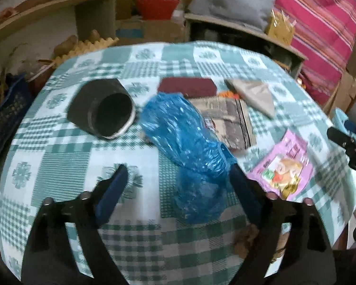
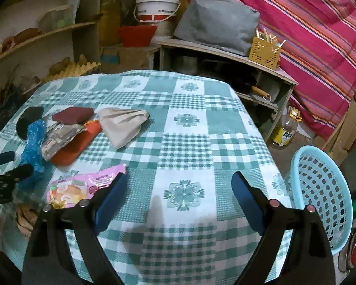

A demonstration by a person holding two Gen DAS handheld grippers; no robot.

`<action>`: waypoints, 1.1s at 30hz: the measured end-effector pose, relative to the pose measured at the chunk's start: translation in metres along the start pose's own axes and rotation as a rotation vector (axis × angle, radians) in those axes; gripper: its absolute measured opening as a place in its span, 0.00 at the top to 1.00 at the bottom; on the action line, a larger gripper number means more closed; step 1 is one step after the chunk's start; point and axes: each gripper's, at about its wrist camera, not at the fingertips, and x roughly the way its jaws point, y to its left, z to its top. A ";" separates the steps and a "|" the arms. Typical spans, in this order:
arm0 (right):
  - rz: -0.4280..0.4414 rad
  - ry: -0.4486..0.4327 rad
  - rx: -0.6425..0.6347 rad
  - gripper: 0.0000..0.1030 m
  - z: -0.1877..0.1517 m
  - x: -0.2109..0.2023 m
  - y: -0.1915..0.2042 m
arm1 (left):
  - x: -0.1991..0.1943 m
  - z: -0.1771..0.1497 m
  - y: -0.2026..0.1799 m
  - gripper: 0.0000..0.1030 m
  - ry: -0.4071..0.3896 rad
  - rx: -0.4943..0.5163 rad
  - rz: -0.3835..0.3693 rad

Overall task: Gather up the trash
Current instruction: 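Move both empty tools back over the remaining trash on the table, then grasp the blue plastic bag with the left tool while the right tool grasps the pink wrapper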

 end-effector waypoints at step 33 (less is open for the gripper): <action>0.169 0.163 -0.024 0.48 -0.011 0.052 0.059 | -0.068 0.024 0.031 0.70 -0.220 -0.007 0.068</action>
